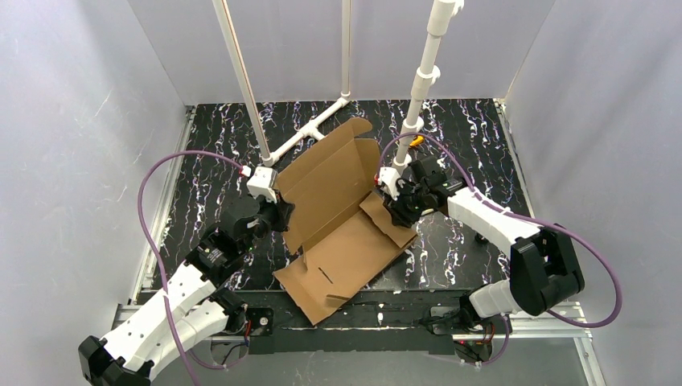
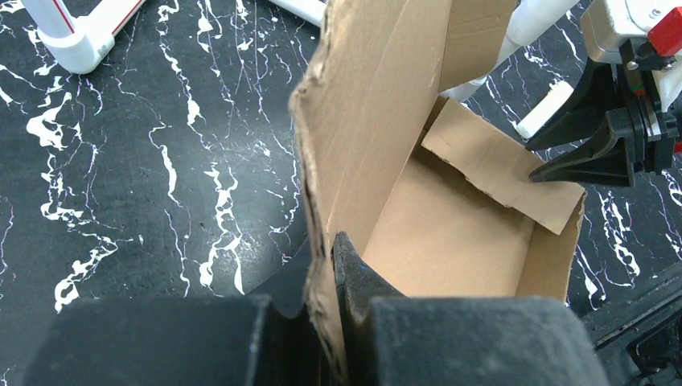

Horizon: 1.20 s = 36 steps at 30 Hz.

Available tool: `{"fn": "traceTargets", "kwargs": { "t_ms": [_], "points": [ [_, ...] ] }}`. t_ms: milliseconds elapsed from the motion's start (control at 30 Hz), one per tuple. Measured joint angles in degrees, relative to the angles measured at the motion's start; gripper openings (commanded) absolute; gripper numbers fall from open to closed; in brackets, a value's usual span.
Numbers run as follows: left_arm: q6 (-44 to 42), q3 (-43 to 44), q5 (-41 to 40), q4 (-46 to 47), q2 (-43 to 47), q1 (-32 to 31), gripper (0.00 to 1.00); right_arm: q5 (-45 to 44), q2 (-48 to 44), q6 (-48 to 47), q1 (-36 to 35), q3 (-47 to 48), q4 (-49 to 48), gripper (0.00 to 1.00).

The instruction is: Fold the paper box

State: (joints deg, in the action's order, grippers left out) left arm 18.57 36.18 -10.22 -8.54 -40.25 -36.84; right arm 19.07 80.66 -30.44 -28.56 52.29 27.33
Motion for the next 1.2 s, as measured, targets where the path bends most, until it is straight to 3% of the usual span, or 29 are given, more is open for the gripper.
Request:
{"fn": "traceTargets", "kwargs": {
  "t_ms": [400, 500, 767, 1200],
  "points": [
    [-0.13, -0.92, 0.42, 2.73, 0.37, 0.35, 0.00, -3.63, 2.03, 1.18, -0.02, -0.61, -7.34, 0.42],
    [-0.13, -1.11, 0.42, 2.95, 0.90, 0.35, 0.00, -5.70, 2.69, 1.70, -0.07, -0.94, -10.14, 0.50],
    [-1.11, -3.17, 1.88, 3.69, 3.61, 0.35, 0.00, -5.55, 0.68, 2.64, 0.00, -3.54, -10.84, 0.59],
    [-5.90, -4.37, 7.61, 7.28, 4.72, 0.72, 0.00, -1.70, -4.74, 3.45, 2.99, -5.49, -8.55, 0.64]
  ]
}}
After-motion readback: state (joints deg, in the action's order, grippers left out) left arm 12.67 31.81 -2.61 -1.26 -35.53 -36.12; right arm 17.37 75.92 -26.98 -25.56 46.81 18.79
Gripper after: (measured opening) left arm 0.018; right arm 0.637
